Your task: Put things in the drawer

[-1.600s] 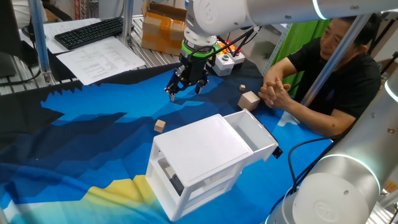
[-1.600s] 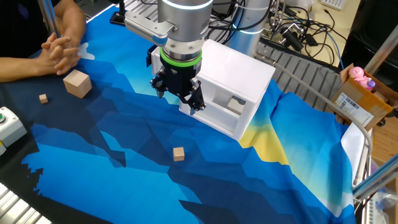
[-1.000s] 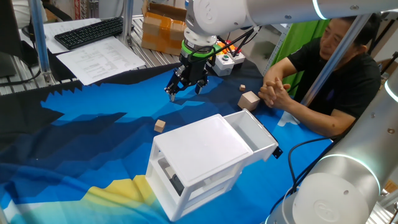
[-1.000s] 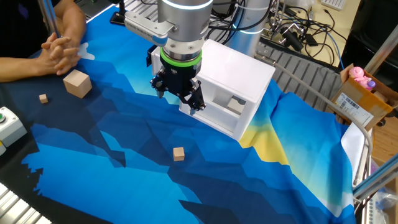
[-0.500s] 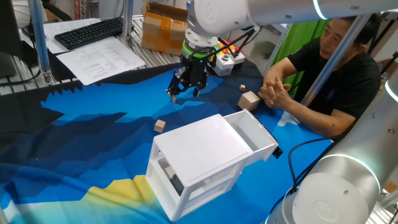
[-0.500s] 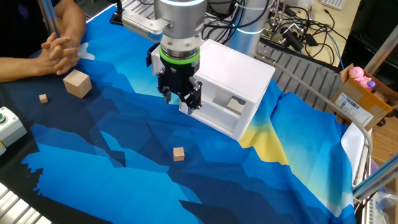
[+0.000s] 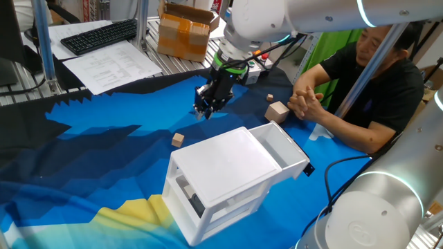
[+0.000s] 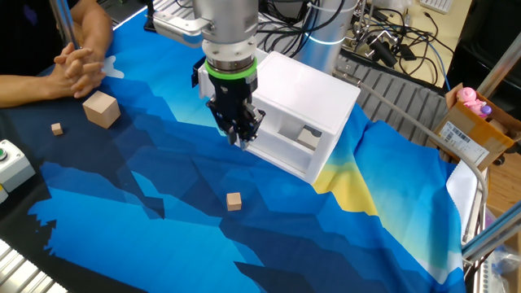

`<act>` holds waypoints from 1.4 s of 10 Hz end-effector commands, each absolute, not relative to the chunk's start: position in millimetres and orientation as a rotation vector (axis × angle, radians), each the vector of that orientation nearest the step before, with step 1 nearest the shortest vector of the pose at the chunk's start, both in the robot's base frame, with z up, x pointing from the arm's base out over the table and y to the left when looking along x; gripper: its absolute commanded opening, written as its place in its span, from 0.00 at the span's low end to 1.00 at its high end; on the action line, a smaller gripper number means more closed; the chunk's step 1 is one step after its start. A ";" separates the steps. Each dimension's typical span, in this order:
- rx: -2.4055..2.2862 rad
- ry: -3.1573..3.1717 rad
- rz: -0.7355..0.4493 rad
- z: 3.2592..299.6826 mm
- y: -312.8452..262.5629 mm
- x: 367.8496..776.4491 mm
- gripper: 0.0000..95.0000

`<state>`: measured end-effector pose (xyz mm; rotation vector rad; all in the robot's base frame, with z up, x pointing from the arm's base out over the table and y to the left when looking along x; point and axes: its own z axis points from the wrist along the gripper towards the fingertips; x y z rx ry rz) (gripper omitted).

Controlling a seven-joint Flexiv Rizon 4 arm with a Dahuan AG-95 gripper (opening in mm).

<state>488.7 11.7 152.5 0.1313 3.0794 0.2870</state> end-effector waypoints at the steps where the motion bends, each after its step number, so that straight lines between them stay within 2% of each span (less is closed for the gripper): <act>1: 0.144 3.070 0.256 140.5 15.1 493.1 0.40; 4: 0.170 3.067 0.244 124.0 19.8 505.4 0.40; 5: 0.173 3.068 0.241 121.8 21.0 508.3 0.60; 9: 0.200 3.075 0.175 94.8 33.1 533.5 0.60; 14: 0.207 3.078 0.155 54.8 32.7 532.2 0.60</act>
